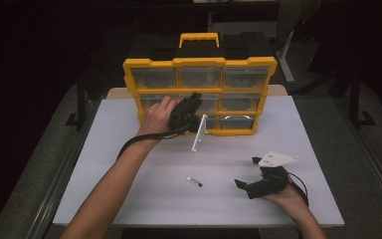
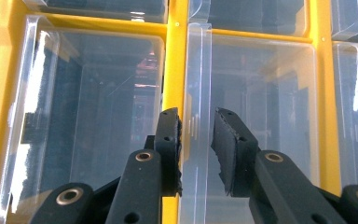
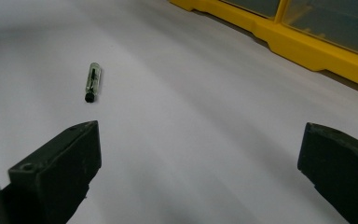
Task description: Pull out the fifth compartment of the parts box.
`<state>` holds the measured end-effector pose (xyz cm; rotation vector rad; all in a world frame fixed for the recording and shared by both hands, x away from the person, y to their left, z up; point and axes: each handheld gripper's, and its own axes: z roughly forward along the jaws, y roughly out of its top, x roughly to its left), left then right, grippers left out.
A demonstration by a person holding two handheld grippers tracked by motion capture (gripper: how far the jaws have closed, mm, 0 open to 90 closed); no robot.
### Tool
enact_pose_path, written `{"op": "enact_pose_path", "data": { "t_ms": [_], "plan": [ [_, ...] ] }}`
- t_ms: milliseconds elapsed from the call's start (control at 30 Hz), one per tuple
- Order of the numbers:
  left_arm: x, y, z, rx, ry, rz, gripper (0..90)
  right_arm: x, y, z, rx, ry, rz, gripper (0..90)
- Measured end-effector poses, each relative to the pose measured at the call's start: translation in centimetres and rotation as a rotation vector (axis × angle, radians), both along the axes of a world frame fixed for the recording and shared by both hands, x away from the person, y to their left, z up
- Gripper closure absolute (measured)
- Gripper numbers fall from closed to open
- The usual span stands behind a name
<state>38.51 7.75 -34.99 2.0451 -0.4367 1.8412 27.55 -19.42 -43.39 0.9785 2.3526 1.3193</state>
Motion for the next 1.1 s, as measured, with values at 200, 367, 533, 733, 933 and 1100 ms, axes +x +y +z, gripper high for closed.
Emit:
{"op": "enact_pose_path", "data": {
  "t_ms": [200,367,533,733,933,1100],
  "plan": [
    [0.08,-0.03,0.04,-0.016,0.010,-0.009,75.2,-0.03,0.01,0.02,0.001,0.001,0.000,0.0],
    [0.03,0.00,0.16,-0.006,0.008,-0.002,77.0,-0.03,0.00,0.02,0.001,0.001,0.000,0.0],
    [0.01,0.05,0.14,0.004,0.001,-0.002,77.5,-0.04,0.01,0.03,0.002,0.001,0.000,0.0],
    [-0.02,0.05,0.08,0.011,-0.004,-0.006,78.5,-0.03,0.02,0.02,0.002,0.001,0.001,0.0],
    [-0.14,0.03,0.06,0.024,-0.006,-0.005,78.9,0.01,-0.01,0.01,0.002,0.000,0.001,0.0],
    [-0.29,0.01,0.00,0.029,-0.013,-0.001,78.9,-0.01,-0.01,0.02,0.003,0.001,-0.001,0.0]
  ]
}}
